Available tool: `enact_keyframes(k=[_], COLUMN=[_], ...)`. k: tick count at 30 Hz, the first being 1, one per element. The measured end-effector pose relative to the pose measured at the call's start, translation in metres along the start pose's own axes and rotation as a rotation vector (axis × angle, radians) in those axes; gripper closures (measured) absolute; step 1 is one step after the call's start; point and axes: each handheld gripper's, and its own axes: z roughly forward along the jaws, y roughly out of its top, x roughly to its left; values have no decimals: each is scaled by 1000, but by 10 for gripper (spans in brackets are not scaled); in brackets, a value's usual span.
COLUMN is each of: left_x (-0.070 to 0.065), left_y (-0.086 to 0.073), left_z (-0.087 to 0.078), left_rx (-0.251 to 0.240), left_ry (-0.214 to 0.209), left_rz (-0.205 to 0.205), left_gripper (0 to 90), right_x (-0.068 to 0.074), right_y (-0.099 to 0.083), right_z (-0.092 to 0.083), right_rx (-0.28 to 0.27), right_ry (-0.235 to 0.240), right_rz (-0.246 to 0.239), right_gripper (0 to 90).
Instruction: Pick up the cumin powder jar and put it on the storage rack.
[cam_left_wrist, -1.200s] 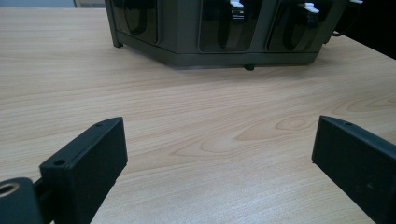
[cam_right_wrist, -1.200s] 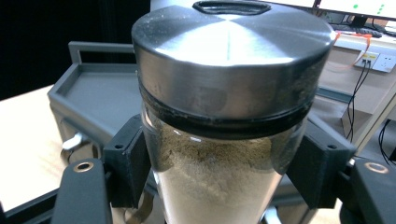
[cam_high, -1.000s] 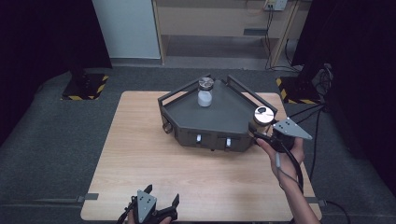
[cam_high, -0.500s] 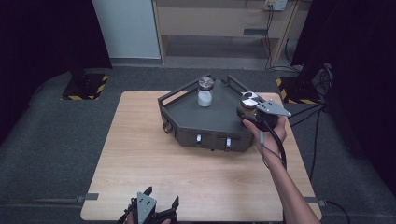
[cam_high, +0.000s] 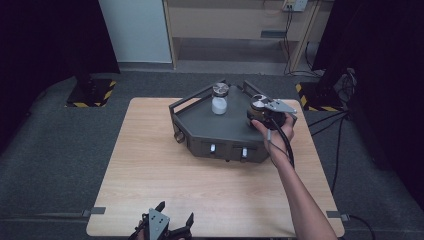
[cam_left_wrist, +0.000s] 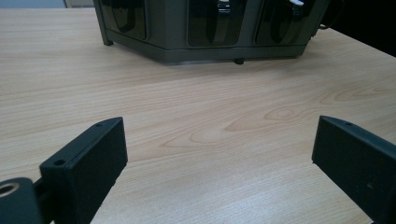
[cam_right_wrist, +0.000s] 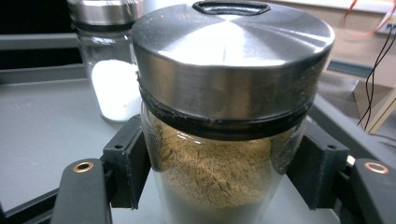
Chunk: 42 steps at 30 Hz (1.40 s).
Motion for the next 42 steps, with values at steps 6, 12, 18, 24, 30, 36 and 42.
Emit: enact_keyframes(k=[6, 12, 18, 24, 30, 36, 42], left_x=[0, 0, 1, 1, 2, 2, 3], left_y=[0, 0, 0, 0, 0, 0, 0], left_z=[0, 0, 0, 1, 0, -1, -2], left_rx=[1, 2, 2, 4, 1, 1, -8], left_ry=[1, 1, 7, 10, 12, 13, 23], left_rz=[1, 3, 4, 3, 3, -2, -5], left_gripper=[24, 24, 24, 24, 24, 24, 24], right_x=[0, -2, -5, -6, -6, -7, -7], right_y=[-1, -2, -3, -3, -2, -2, -2], right_z=[6, 10, 12, 12, 13, 13, 13], right_rx=[8, 22, 20, 24, 28, 28, 29], right_ry=[3, 14, 21, 26, 24, 28, 26], right_rz=[3, -2, 15, 23, 31, 34, 33], right_gripper=[308, 308, 308, 309, 309, 306, 305])
